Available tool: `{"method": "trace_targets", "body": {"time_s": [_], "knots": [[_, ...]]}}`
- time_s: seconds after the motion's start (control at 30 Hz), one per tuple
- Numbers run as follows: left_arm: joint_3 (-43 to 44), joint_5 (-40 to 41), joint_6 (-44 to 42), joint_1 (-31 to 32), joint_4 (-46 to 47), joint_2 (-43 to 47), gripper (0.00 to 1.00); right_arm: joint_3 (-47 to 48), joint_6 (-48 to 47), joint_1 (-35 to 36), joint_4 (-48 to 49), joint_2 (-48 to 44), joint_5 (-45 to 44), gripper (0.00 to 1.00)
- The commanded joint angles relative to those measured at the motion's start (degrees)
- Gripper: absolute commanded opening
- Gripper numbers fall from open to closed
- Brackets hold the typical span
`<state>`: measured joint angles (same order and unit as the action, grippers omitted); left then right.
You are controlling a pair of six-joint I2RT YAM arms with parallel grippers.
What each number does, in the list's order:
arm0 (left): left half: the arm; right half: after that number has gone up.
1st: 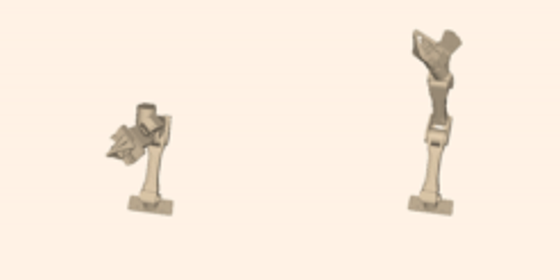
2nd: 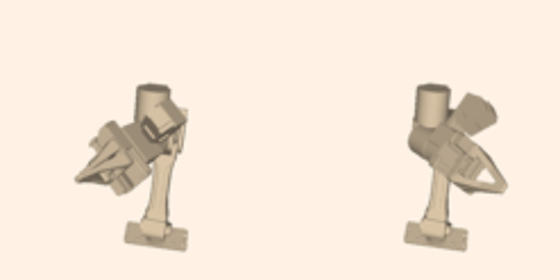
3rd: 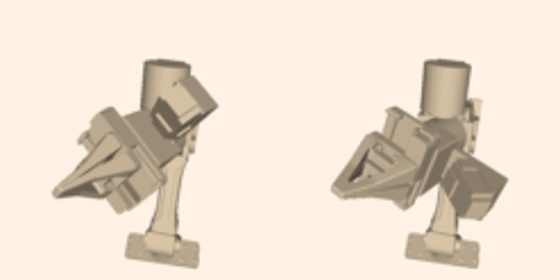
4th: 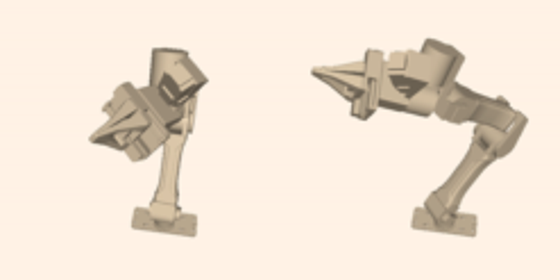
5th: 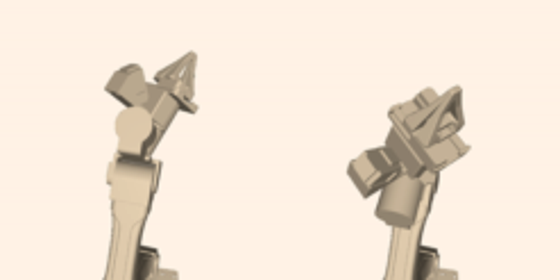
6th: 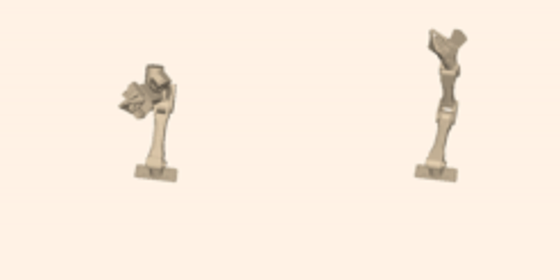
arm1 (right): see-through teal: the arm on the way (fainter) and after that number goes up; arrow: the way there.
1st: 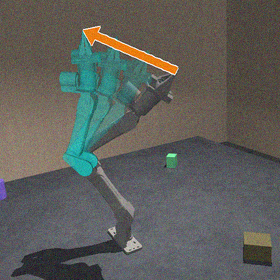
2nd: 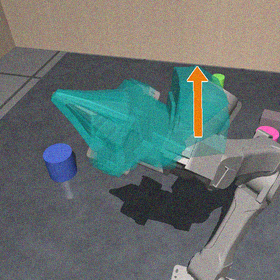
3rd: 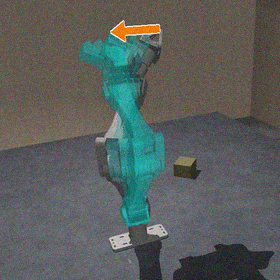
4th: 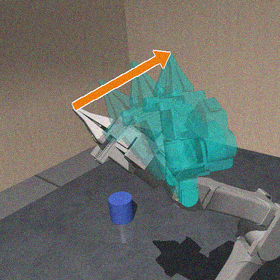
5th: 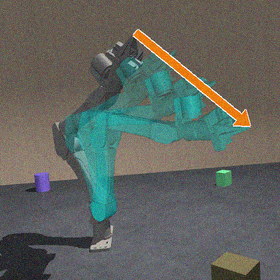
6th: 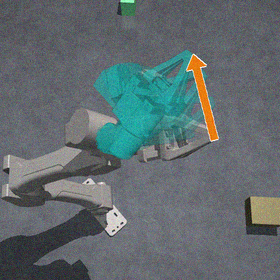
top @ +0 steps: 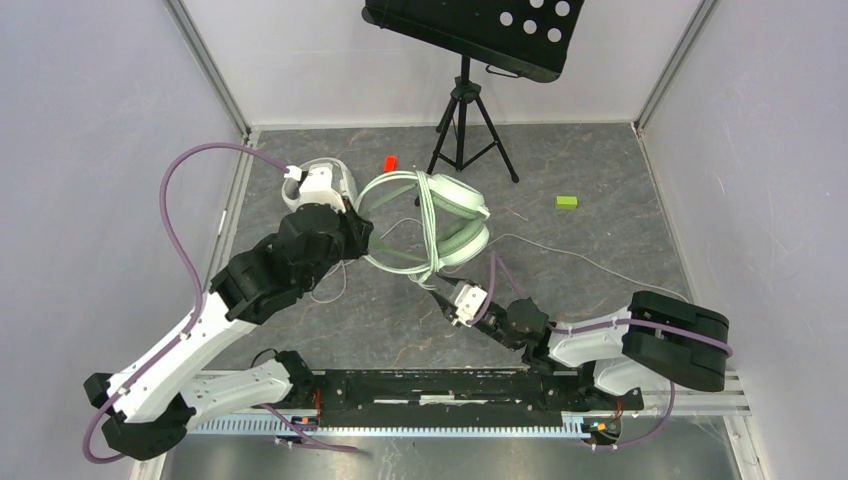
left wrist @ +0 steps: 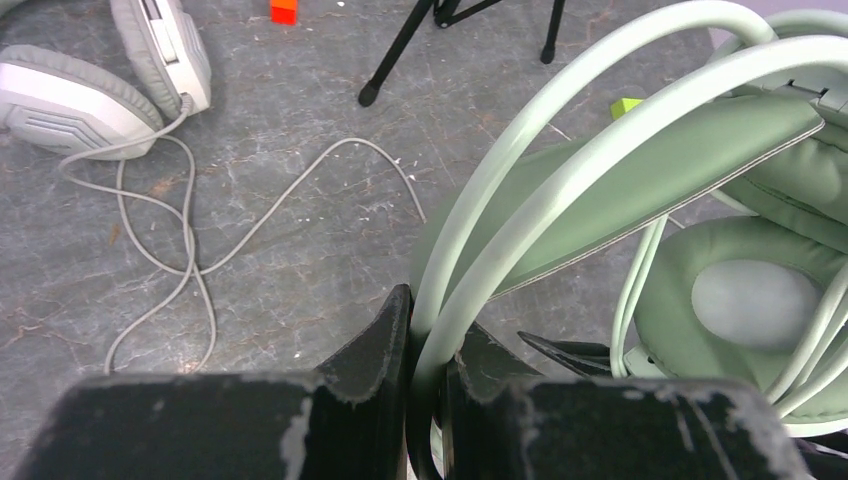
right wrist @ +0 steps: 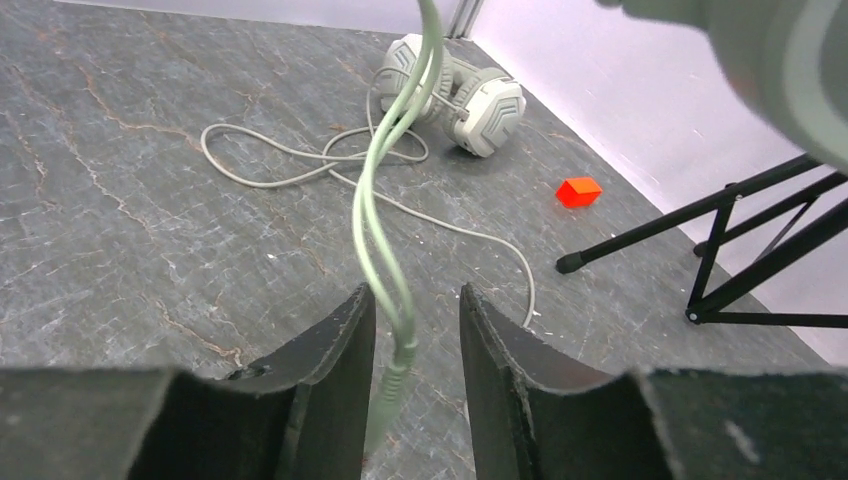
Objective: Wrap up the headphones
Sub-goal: Wrap the headphones cable around the headphones.
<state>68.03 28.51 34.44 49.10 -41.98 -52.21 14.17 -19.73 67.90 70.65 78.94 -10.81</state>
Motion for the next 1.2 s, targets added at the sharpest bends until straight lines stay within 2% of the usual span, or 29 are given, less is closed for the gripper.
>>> {"method": "trace_targets", "body": {"time_s": [0.0,0.13,0.2,0.33,0.47,0.63,0.93,1.17], "knots": [[4.0,-2.7,6.9,-0.2,5.9,2.4,0.03,0.6,-1.2,0.4,6.1,1.2,-2.2,0.40],[4.0,-3.9,7.6,-0.2,6.1,3.0,0.03,0.6,-0.8,0.4,6.8,2.1,-1.7,0.47],[4.0,-3.9,7.6,-0.2,6.1,3.2,0.03,1.1,-0.5,0.3,6.2,2.2,-1.5,0.47],[3.9,-3.9,7.5,-0.2,6.0,3.5,0.03,0.6,0.0,0.3,6.5,2.0,-1.5,0.35],[3.9,-4.2,7.8,-0.2,6.1,3.8,0.03,-0.7,0.2,0.3,7.6,1.9,-2.3,0.15],[4.6,-9.9,7.5,-0.2,6.3,4.1,0.02,-3.5,0.9,-1.0,11.6,1.4,-4.3,0.06],[7.7,-26.2,2.9,-0.3,1.6,2.0,0.02,-7.2,3.6,-5.9,12.3,-5.4,-2.4,0.05],[11.9,-27.8,-2.2,-0.8,-4.8,-1.0,0.03,-10.9,7.4,-9.8,12.3,-12.0,-0.4,0.05]]}}
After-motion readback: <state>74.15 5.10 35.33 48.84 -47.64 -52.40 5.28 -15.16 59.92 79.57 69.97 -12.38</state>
